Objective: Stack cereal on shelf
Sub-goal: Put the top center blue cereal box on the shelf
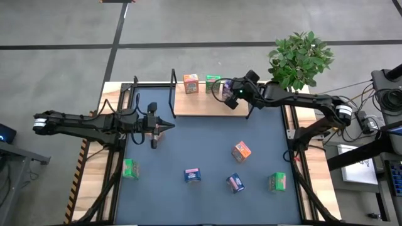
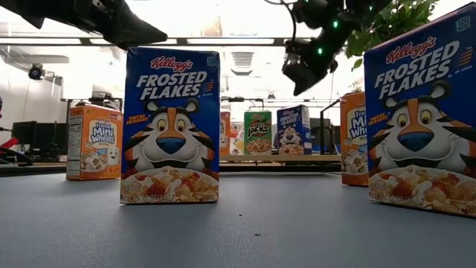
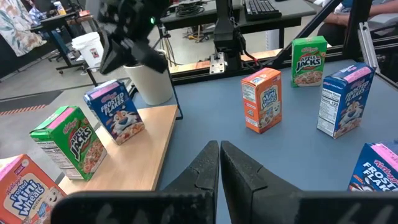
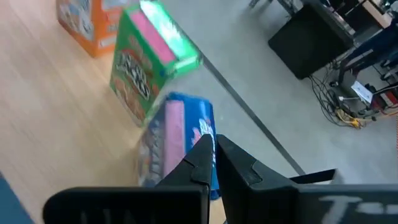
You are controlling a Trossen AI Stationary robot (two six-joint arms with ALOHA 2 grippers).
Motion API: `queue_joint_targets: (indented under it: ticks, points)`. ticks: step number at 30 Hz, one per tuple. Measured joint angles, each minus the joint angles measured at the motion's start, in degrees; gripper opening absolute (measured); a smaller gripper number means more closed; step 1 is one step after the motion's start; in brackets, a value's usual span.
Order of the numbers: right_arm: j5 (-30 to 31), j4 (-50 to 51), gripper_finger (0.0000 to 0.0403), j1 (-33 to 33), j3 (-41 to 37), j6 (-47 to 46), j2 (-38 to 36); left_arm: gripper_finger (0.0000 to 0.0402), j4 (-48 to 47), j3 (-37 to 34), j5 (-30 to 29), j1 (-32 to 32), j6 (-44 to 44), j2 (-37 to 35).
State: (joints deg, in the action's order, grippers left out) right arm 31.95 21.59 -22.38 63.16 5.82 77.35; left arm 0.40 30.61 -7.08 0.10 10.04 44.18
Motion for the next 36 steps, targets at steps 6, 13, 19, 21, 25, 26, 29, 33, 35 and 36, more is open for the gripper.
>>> queue_joint_targets:
  ticks: [6, 13, 19, 21, 25, 26, 29, 33, 35, 36]
  points:
    - [-9.27, 3.22, 0.0009, 1.72, 2.31, -1.33, -0.2, 0.0, -0.02, 0.0, 0.01, 0.0, 0.0, 0.0]
    - [-5.95, 1.92, 0.0009, 2.1, -0.42, -1.19, 5.52, 0.0, -0.03, 0.0, 0.01, -0.02, 0.22, 0.0]
    - [2.79, 2.03, 0.0009, 1.9, -0.19, 1.21, 11.07, 0.0, -0.03, 0.0, 0.01, -0.01, 0.44, 0.0]
    - [3.85, 1.91, 0.0009, 1.61, 0.21, 2.27, 12.6, 0.0, -0.04, 0.0, 0.01, -0.02, 0.44, 0.0]
    - [5.66, 2.31, 0.0009, 0.46, 0.76, 3.83, 14.61, 0.0, -0.04, 0.0, 0.01, 0.0, 0.42, 0.0]
    - [5.69, 2.31, 0.0009, 0.24, 0.88, 3.88, 14.77, 0.0, -0.04, 0.0, 0.01, 0.0, 0.42, 0.0]
    - [5.56, 2.16, 0.0009, 0.04, 0.95, 4.25, 14.51, 0.0, -0.04, 0.0, 0.01, 0.0, 0.34, 0.0]
    - [5.52, 2.18, 0.0009, -0.31, 0.95, 4.76, 13.05, 0.0, -0.06, 0.0, 0.01, -0.02, 0.17, 0.0]
    - [5.55, 2.16, 0.0009, -0.41, 0.95, 5.38, 12.39, 0.0, -0.13, 0.0, 0.01, -0.02, 0.17, 0.0]
    - [5.38, 2.16, 0.0009, -0.55, 0.95, 5.37, 12.16, 0.0, -0.13, 0.0, 0.01, 0.0, 0.17, -0.01]
